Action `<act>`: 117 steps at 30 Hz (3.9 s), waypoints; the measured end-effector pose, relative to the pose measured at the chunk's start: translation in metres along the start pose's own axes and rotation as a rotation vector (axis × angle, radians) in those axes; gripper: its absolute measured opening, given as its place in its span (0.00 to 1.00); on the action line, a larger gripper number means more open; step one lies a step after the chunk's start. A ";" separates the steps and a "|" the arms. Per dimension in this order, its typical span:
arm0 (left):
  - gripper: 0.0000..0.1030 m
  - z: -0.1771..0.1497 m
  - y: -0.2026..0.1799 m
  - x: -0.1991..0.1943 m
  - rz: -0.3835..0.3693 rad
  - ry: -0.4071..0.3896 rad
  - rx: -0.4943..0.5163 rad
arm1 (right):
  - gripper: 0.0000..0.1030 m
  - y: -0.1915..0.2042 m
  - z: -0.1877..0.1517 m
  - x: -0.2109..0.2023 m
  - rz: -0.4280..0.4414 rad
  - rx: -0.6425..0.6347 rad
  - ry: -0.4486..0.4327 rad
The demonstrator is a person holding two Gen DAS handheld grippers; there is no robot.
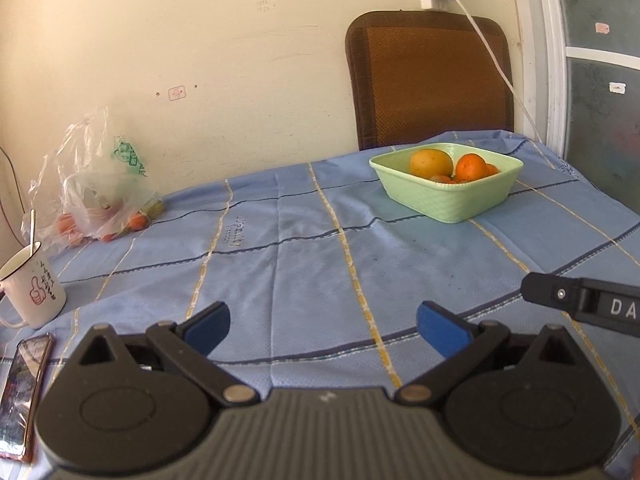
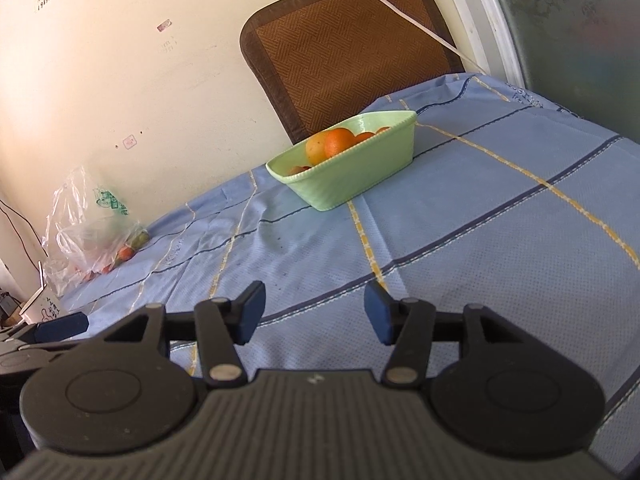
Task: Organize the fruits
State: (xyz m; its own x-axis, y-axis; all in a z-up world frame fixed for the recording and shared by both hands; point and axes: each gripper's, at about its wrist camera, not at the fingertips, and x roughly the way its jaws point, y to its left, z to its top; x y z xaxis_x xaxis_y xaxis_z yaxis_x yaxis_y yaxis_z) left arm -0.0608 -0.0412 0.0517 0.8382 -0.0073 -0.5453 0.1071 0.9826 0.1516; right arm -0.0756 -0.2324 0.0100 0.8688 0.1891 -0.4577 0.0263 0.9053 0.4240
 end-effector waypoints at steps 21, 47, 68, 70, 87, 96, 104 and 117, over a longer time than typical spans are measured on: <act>1.00 -0.003 0.002 0.001 0.056 0.010 0.001 | 0.59 -0.007 -0.003 -0.001 0.010 0.051 -0.002; 0.99 -0.016 -0.011 0.021 -0.025 0.150 0.031 | 0.59 -0.019 -0.009 0.003 0.014 0.091 0.017; 1.00 -0.021 -0.007 0.030 -0.062 0.221 -0.011 | 0.60 -0.020 -0.008 0.004 0.017 0.088 0.017; 1.00 -0.021 -0.007 0.030 -0.063 0.222 -0.014 | 0.60 -0.020 -0.008 0.004 0.018 0.087 0.017; 1.00 -0.023 -0.003 0.031 -0.075 0.239 -0.072 | 0.60 -0.021 -0.008 0.004 0.019 0.087 0.018; 1.00 -0.024 -0.001 0.032 -0.088 0.240 -0.079 | 0.60 -0.020 -0.009 0.004 0.014 0.081 0.018; 1.00 -0.023 -0.002 0.032 -0.087 0.244 -0.077 | 0.60 -0.012 -0.010 -0.002 -0.008 0.034 -0.017; 1.00 -0.020 -0.001 0.027 -0.053 0.238 -0.070 | 0.60 -0.002 -0.008 -0.010 -0.018 -0.014 -0.072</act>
State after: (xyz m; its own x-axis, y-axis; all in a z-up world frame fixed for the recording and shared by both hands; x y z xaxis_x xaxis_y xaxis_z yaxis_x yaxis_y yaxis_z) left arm -0.0491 -0.0390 0.0208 0.6820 -0.0237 -0.7309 0.1036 0.9925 0.0645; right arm -0.0880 -0.2334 0.0074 0.9018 0.1451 -0.4071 0.0357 0.9137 0.4048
